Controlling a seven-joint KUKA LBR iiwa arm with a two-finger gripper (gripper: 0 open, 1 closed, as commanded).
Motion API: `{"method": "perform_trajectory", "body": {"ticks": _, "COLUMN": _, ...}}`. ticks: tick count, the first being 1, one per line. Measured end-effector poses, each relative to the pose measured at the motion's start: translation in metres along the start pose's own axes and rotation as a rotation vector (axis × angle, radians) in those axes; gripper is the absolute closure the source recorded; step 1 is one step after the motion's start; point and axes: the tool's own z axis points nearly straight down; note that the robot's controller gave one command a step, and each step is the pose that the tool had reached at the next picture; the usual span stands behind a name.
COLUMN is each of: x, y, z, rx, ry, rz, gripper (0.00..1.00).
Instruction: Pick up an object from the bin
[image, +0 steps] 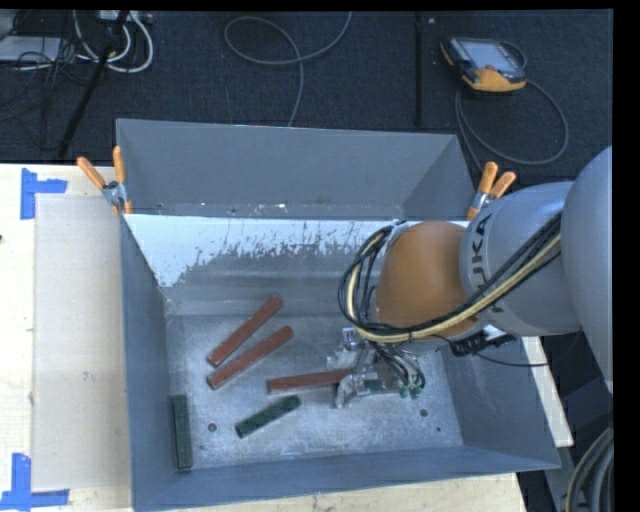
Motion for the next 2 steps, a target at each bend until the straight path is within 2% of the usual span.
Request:
{"method": "perform_trajectory", "body": {"ticks": 1, "x": 0.000, "y": 0.000, "z": 0.000, "rx": 0.000, "ry": 0.000, "rz": 0.000, "gripper": 1.00}}
{"method": "perform_trajectory", "body": {"ticks": 2, "x": -0.013, "y": 0.010, "z": -0.183, "rx": -0.001, "ry": 0.003, "rz": -0.165, "gripper": 1.00}}
